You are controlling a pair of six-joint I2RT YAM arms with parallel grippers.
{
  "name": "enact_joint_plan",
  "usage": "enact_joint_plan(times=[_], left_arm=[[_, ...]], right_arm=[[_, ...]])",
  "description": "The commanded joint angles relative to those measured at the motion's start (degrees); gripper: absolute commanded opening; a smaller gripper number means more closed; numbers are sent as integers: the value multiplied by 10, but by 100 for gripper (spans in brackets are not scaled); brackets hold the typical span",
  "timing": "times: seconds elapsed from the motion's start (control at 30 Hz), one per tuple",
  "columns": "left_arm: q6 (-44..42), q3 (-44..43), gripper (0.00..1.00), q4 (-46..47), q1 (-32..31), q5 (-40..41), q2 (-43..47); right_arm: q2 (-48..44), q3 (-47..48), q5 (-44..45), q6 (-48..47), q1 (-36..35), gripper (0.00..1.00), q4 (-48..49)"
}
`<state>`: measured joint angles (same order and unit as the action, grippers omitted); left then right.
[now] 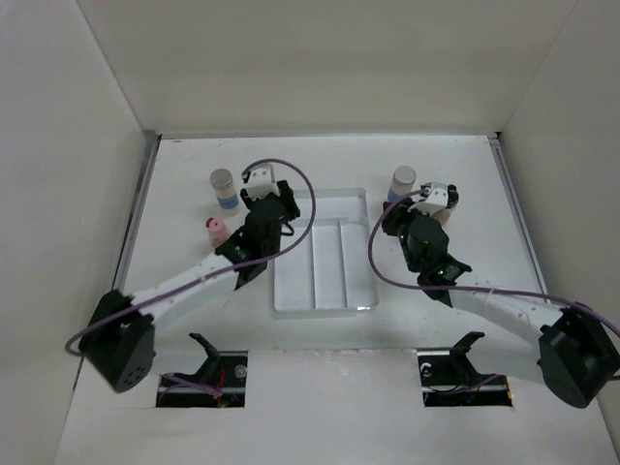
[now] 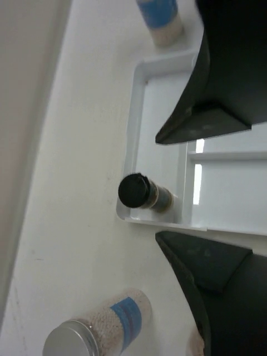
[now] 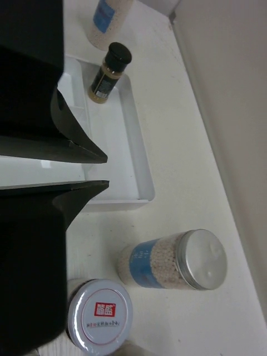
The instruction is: Organize the condiment bottles
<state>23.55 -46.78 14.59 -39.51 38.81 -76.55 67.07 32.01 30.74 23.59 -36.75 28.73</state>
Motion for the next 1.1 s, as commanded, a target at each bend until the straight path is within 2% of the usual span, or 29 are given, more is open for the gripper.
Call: enact_joint_plan(times=[0.0, 0.1, 0.17, 0.2, 0.27, 0.3, 0.43, 0.57, 0.63, 0.7, 0.9, 1.07], left_arm=[[25, 71, 46, 75, -40, 17, 112], [46, 142, 26, 98, -73, 9, 183], [65, 189, 20, 119, -96, 0, 219], [71, 214, 17, 133, -108, -1, 235], [85, 259, 15, 167, -132, 4, 260], [90, 280, 15, 183, -142, 5, 267], [104, 321, 17, 237, -163, 12, 266], [104, 339, 40, 315, -166, 4, 223], [98, 347, 55, 358, -165, -7, 194], [95, 354, 63, 387, -157, -28, 178], [93, 365, 67, 403, -162, -49, 170], [94, 367, 67, 404, -163, -50, 168]], right_arm=[[-54, 9, 35, 1, -6, 24, -4], [-92, 16, 78, 9, -7, 26, -90], [-117, 11, 115, 10, 5, 38, -138], [-129, 9, 130, 12, 12, 47, -158], [-162, 2, 165, 18, 31, 70, -215], [-176, 0, 177, 25, 41, 78, -241], [-176, 16, 150, 38, 97, 92, -330], [-128, 31, 69, 37, 144, 95, -351], [-105, 33, 55, 37, 154, 95, -354], [-93, 34, 57, 39, 152, 93, -358], [-67, 42, 35, 44, 157, 85, -371], [-37, 46, 6, 34, 182, 75, -346]])
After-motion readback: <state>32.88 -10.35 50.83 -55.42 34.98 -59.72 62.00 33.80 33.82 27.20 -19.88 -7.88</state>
